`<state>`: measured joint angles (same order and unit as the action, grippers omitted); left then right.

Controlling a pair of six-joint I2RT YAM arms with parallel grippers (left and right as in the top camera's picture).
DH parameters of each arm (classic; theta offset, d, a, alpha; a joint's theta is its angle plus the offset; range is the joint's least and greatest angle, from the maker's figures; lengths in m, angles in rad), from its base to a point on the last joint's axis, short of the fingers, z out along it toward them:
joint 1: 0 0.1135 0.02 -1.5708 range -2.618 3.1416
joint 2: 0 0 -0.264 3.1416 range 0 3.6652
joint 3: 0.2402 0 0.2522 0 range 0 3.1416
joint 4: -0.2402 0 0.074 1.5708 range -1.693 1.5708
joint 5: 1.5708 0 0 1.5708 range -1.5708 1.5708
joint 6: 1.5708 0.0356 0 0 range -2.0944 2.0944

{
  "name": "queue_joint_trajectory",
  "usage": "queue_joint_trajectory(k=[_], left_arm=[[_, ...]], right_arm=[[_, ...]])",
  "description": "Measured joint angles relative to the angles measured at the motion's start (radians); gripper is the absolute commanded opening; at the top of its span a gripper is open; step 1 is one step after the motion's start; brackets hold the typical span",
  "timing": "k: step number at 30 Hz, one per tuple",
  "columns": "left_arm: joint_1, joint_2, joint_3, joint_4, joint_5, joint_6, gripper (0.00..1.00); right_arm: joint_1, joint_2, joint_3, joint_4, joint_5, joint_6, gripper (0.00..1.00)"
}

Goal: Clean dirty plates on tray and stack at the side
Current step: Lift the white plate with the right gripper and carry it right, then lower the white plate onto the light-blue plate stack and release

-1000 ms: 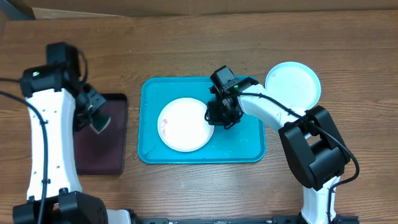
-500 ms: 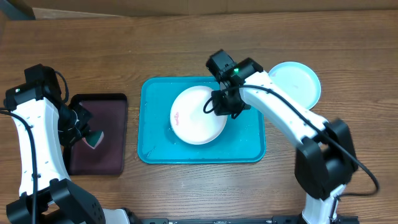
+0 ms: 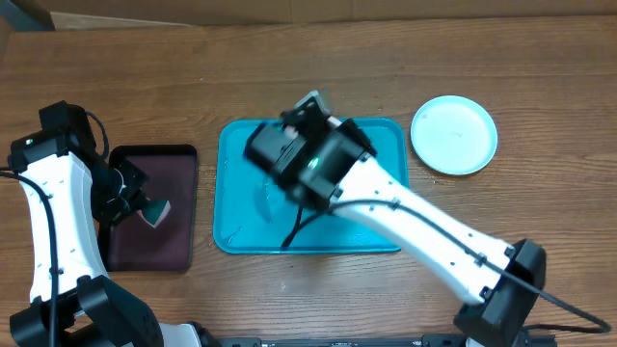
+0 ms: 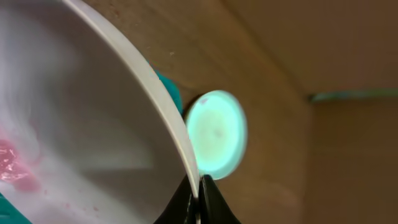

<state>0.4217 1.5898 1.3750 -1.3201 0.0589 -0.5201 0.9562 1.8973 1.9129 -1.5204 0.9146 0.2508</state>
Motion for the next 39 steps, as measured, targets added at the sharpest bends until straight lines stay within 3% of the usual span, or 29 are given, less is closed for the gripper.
queue_joint_trajectory(k=[12, 26, 31, 35, 39], left_arm=[[0.0, 0.0, 0.0, 0.0, 0.01, 0.005, 0.04], [0.0, 0.0, 0.0, 0.0, 0.01, 0.007, 0.04], [0.0, 0.0, 0.0, 0.0, 0.01, 0.008, 0.04], [0.0, 0.0, 0.0, 0.0, 0.013, 0.008, 0.04], [0.0, 0.0, 0.0, 0.0, 0.013, 0.008, 0.04]], right_arm=[[0.147, 0.0, 0.0, -0.06, 0.32, -0.079, 0.04], [0.137, 0.0, 0.0, -0.063, 0.37, -0.034, 0.04], [-0.005, 0.0, 0.0, -0.047, 0.271, 0.108, 0.04], [-0.26, 0.0, 0.0, -0.005, 0.082, 0.3, 0.04], [-0.56, 0.0, 0.0, 0.011, -0.227, 0.457, 0.04]])
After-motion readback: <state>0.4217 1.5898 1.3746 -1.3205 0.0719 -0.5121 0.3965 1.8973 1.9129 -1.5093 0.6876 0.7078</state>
